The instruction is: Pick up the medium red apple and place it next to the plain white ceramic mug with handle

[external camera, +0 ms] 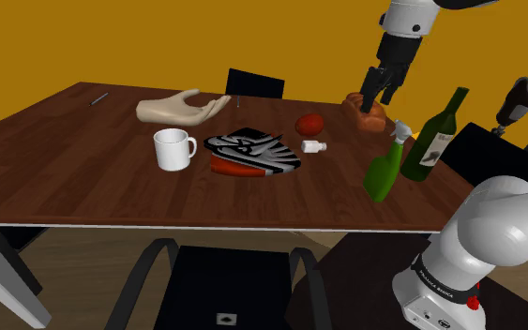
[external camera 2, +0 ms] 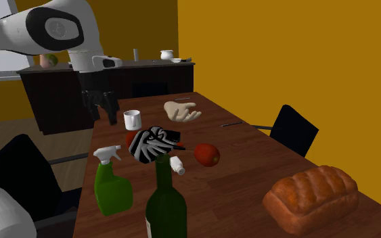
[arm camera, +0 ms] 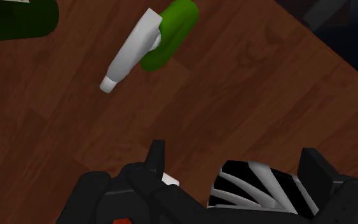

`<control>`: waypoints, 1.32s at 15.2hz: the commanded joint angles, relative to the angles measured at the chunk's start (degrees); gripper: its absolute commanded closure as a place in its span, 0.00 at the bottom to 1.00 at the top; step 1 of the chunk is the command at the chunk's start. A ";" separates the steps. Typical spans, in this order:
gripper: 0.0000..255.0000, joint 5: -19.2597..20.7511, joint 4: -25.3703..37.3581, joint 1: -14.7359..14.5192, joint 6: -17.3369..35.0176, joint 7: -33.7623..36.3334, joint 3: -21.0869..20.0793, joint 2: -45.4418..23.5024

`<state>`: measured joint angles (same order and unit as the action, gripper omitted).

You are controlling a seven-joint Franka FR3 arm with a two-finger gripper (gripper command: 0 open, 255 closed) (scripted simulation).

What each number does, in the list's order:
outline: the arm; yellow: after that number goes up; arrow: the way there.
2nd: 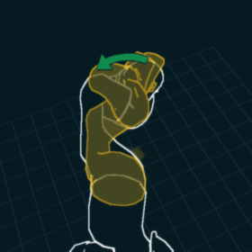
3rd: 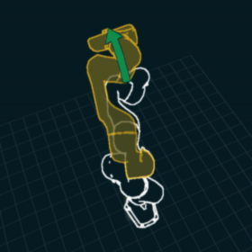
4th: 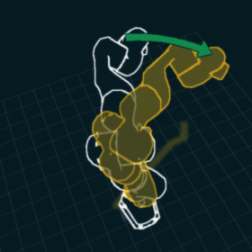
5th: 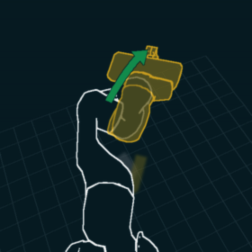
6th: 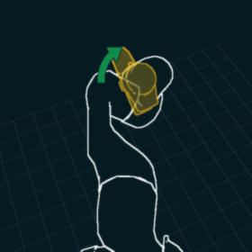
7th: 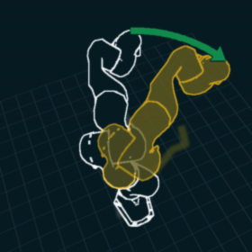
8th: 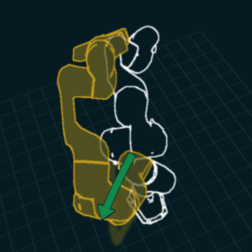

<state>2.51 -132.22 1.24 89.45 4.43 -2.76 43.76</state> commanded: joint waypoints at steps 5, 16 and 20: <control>0.00 5.74 -7.06 -0.77 7.14 -10.23 3.98 2.34; 0.00 22.10 -17.75 -1.17 32.36 -36.71 18.54 -2.01; 0.00 26.83 -17.66 -2.01 43.06 -45.92 24.80 -8.15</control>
<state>28.13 -150.00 -0.54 129.76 -38.79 20.42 37.00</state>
